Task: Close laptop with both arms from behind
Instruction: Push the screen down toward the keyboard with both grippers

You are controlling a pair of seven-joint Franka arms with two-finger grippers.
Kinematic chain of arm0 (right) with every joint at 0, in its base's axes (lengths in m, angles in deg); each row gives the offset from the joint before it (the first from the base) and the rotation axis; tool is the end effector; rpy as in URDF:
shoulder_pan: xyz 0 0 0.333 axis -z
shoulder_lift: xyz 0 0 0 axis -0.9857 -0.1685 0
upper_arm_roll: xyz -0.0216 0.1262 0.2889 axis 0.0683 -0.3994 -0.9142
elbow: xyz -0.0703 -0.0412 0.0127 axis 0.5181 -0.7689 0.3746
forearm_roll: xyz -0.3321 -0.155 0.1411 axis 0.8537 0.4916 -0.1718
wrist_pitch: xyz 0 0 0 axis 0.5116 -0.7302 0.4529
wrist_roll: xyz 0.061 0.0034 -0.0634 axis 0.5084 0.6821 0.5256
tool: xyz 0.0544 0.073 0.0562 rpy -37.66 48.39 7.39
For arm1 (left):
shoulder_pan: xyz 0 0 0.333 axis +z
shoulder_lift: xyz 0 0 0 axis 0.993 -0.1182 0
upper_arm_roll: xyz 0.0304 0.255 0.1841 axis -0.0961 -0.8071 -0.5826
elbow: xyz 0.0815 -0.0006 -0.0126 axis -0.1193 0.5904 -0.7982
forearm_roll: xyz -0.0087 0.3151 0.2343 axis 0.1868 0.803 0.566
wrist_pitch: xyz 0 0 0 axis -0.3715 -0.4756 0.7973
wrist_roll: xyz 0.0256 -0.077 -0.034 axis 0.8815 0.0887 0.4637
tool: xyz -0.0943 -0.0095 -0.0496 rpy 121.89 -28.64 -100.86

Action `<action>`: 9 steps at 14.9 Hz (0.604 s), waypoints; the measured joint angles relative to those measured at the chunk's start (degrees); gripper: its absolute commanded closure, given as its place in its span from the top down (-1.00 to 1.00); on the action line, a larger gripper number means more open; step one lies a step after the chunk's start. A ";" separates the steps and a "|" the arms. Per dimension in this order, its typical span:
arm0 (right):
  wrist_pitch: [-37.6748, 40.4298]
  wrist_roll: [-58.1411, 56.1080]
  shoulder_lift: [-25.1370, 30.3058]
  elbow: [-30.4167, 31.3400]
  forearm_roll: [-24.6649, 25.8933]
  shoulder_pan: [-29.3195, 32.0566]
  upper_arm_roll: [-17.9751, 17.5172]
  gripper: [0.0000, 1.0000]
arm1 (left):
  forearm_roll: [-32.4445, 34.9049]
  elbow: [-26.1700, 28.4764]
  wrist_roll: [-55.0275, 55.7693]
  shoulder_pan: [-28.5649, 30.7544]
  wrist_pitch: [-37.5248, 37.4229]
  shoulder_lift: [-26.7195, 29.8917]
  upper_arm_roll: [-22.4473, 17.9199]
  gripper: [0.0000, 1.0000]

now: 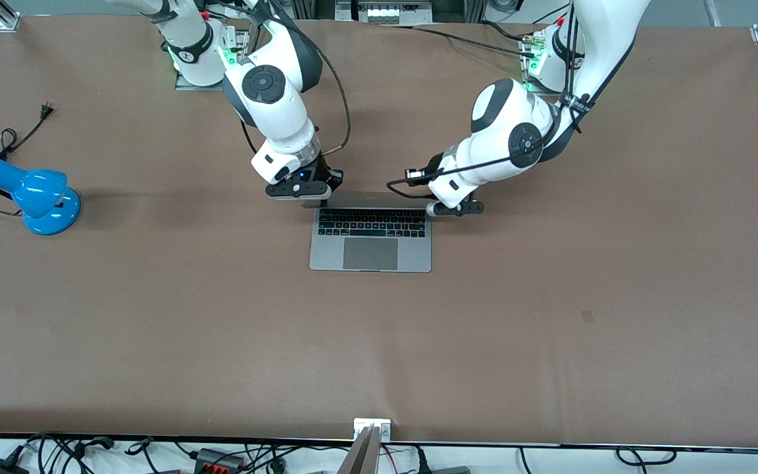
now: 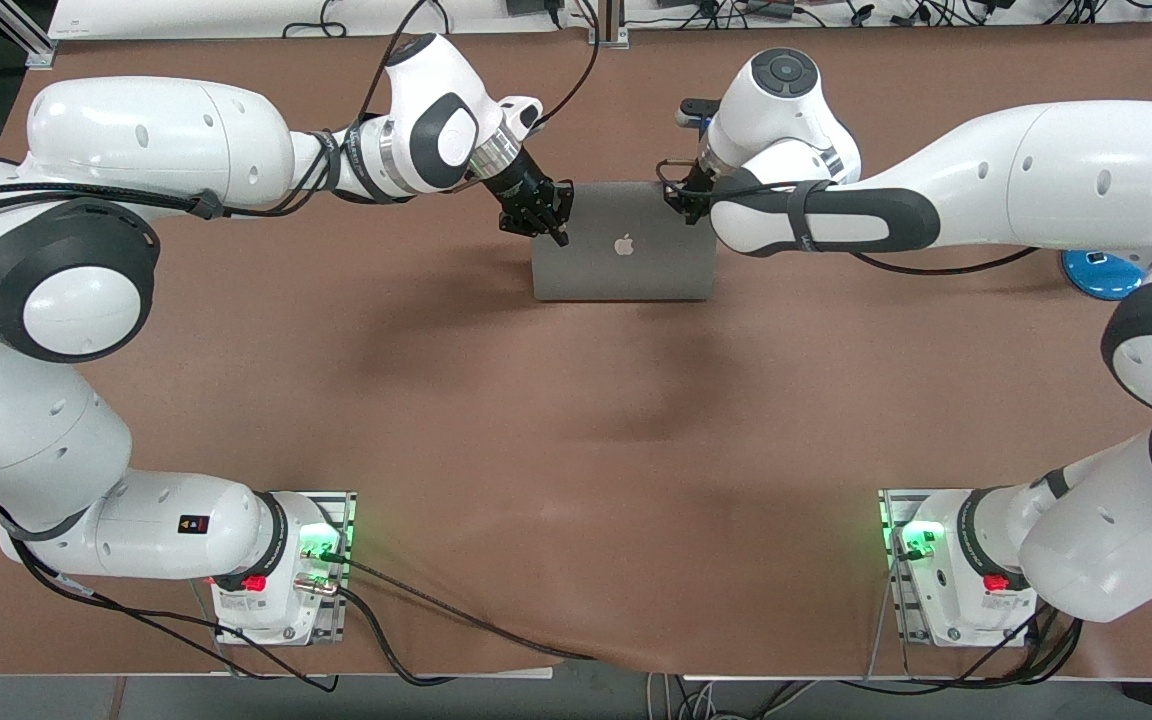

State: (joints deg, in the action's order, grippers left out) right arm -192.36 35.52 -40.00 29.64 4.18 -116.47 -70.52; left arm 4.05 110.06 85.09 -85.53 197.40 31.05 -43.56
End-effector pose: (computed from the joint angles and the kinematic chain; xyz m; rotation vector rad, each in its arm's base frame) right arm 0.4695 0.3800 0.3136 -3.0015 0.0244 -0.1915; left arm 0.4855 -0.3641 0.2922 2.6477 0.2251 -0.3647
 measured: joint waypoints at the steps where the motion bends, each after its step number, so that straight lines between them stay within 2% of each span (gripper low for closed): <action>1: 0.00 -0.03 -0.67 -1.04 0.40 0.23 0.00 -1.00 | 1.25 -0.54 0.11 0.03 0.12 -0.62 -0.05 -1.00; 9: -0.11 -1.09 -4.83 -6.34 2.29 2.57 0.03 -1.00 | 7.03 -4.82 0.28 0.10 2.30 -6.40 -0.57 -1.00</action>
State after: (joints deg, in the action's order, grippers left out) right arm -192.47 34.43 -44.83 23.30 6.47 -113.89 -70.49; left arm 11.08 105.24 85.37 -85.44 199.70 24.65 -44.13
